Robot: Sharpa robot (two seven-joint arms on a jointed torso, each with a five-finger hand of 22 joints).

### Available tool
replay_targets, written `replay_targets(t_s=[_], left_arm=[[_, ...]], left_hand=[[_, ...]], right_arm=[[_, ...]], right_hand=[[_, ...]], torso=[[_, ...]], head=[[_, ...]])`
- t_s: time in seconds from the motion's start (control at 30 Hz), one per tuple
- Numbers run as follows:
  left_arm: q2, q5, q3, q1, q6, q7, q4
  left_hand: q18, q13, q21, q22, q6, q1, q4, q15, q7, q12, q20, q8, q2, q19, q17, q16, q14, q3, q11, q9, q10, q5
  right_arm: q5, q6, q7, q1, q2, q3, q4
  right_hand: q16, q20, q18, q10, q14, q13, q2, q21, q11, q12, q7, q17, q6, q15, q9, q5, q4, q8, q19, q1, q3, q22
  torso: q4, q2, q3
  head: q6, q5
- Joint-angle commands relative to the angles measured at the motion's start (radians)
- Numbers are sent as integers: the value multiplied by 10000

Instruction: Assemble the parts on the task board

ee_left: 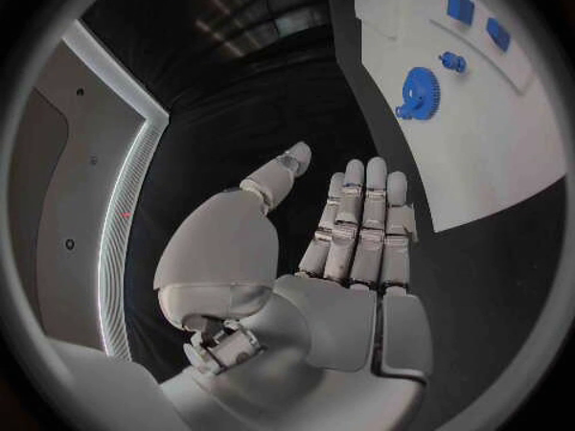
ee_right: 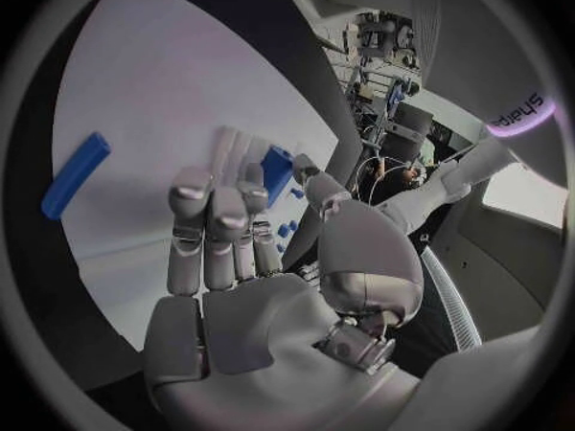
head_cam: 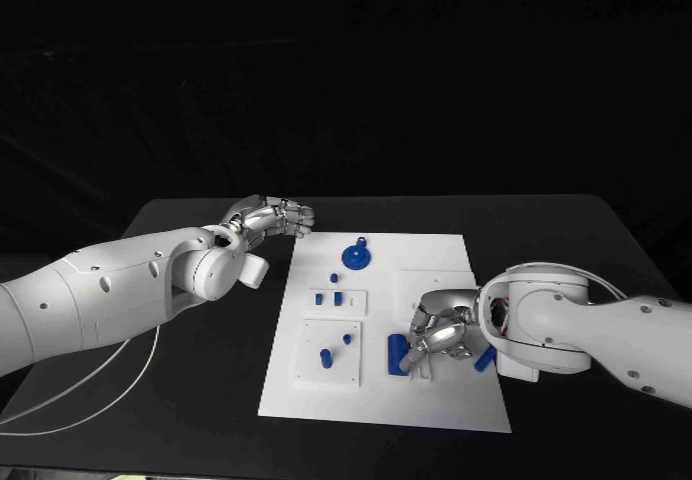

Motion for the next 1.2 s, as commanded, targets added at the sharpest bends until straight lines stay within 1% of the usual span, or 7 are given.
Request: replay_targets(t_s=[0.03,0.1,0.33,0.57,0.9,1.03,1.2], left_arm=[[1,-30,6,4,161,51,18],[-8,-30,6,4,155,43,16],[-14,-33,6,4,168,34,16],[-18,-43,5,4,166,28,17],[-2,-44,4,4,150,25,-2],[31,-44,4,4,140,33,-5],[66,-44,3,4,142,23,-6]], left_hand=[[166,-13,-70,10,-75,-116,71,59,-24,9,59,53,-1,28,11,-57,-4,16,-6,-11,-62,-45],[166,-13,-70,11,-75,-116,70,59,-24,9,59,54,-2,28,13,-58,-3,16,-6,-11,-62,-45],[166,-14,-74,14,-76,-116,68,59,-25,9,59,54,-7,27,19,-64,-4,17,-6,-12,-63,-45],[166,-14,-77,18,-77,-116,68,59,-25,9,59,55,-7,27,25,-69,-4,18,-6,-12,-64,-45],[166,-15,-82,23,-78,-118,69,60,-25,9,60,56,-7,28,35,-76,-4,19,-5,-13,-64,-46],[166,-15,-83,25,-78,-120,69,60,-24,10,60,57,-9,28,38,-78,-4,19,-5,-13,-64,-47],[166,-16,-85,27,-79,-122,71,60,-24,10,61,57,-9,29,42,-81,-3,19,-5,-14,-64,-47]], right_arm=[[-208,411,-149,-25,31,-6,-67],[-208,483,-164,-37,22,-8,-80],[-251,565,-174,-46,-2,-8,-62],[-251,461,-174,-48,-6,-9,-52],[43,-786,51,-29,-485,16,272],[470,-1277,99,187,-771,236,190],[1101,-1043,-200,549,-1217,254,-239]], right_hand=[[-18,31,671,76,23,17,-154,63,8,13,-4,10,94,-55,-1,22,17,-36,44,118,289,10],[-24,45,671,73,25,24,-347,75,15,8,10,7,87,-43,-12,172,-36,-52,39,128,332,20],[-32,66,671,70,34,36,-615,90,26,-2,21,1,90,-31,-24,278,-123,-70,42,126,367,30],[-38,77,671,68,38,40,-661,88,31,-9,26,-2,91,-26,-28,254,-88,-77,46,54,358,25],[-41,58,671,90,48,71,-760,81,51,12,51,-2,-31,-22,-50,76,63,-152,71,-144,320,9],[-36,26,671,111,44,134,-823,71,74,87,77,8,-148,-7,-52,16,139,-207,80,-288,221,-4],[-69,0,671,121,21,228,-689,10,119,200,125,-2,-301,36,-49,14,334,-274,42,-431,217,-39]], torso=[[4,-1,-1],[2,-2,-4],[-8,-7,-2],[-7,-3,7],[-1,-6,12],[-20,-14,6],[-15,-14,-1]], head=[[-14,1],[-20,1],[-36,8],[-37,11],[9,-38],[31,-105],[87,-288]])
